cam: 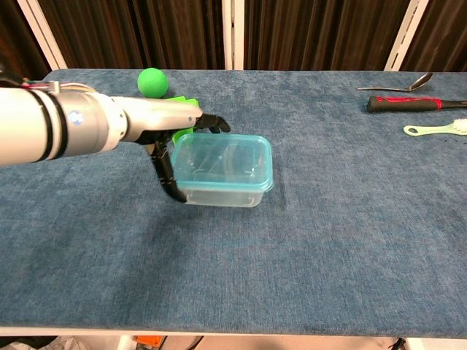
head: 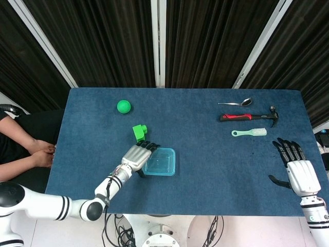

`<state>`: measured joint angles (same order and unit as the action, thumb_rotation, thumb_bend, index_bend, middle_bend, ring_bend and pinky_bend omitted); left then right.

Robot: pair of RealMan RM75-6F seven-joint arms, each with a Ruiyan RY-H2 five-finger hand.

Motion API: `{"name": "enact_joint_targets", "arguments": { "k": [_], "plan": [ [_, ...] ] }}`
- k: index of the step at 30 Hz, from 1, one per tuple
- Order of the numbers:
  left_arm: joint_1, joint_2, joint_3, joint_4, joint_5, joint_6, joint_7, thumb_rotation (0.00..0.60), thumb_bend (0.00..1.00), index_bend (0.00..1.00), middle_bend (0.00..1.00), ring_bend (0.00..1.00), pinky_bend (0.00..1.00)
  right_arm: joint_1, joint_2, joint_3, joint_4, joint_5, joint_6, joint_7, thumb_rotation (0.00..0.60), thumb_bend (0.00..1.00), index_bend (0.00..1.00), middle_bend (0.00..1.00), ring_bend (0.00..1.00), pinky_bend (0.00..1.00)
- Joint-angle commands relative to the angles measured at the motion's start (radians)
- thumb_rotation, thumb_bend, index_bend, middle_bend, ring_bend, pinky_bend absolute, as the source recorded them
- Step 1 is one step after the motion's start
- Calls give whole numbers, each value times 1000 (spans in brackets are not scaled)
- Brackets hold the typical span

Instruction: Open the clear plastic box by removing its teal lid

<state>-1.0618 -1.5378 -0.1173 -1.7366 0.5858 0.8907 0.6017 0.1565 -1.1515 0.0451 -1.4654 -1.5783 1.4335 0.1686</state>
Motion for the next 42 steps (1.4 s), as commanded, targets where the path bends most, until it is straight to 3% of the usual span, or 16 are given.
{"name": "enact_joint_targets", "arguments": {
  "k": [1, 7, 11, 25, 32, 42],
  "plan": [
    [-26, -35, -25, 46, 13, -27, -20, 600, 60, 101, 159, 60, 100, 30, -14, -11, -16, -53, -13, 20, 600, 48, 0, 6, 0, 0],
    [-80, -87, -47, 94, -6, -36, 2, 600, 60, 128, 201, 96, 122, 108, -93, -9, -20, -151, -35, 28, 600, 56, 0, 7, 0, 0],
    [-99, -114, -41, 104, -6, -26, 15, 600, 60, 128, 194, 95, 120, 164, -199, 15, 13, -195, -36, -10, 600, 69, 0, 6, 0, 0],
    [-111, -138, -19, 113, -25, 2, 26, 600, 61, 125, 187, 95, 119, 270, -504, 19, 261, -247, -26, -69, 600, 73, 0, 0, 0, 0],
    [-117, -138, -11, 116, -10, 2, 33, 600, 60, 119, 186, 95, 116, 297, -594, -7, 366, -260, -8, -17, 600, 67, 0, 0, 0, 0],
    [-113, -129, -2, 103, -1, 1, 25, 600, 60, 112, 187, 95, 108, 329, -650, -36, 472, -267, 13, 50, 600, 68, 0, 0, 0, 0]
  ]
}}
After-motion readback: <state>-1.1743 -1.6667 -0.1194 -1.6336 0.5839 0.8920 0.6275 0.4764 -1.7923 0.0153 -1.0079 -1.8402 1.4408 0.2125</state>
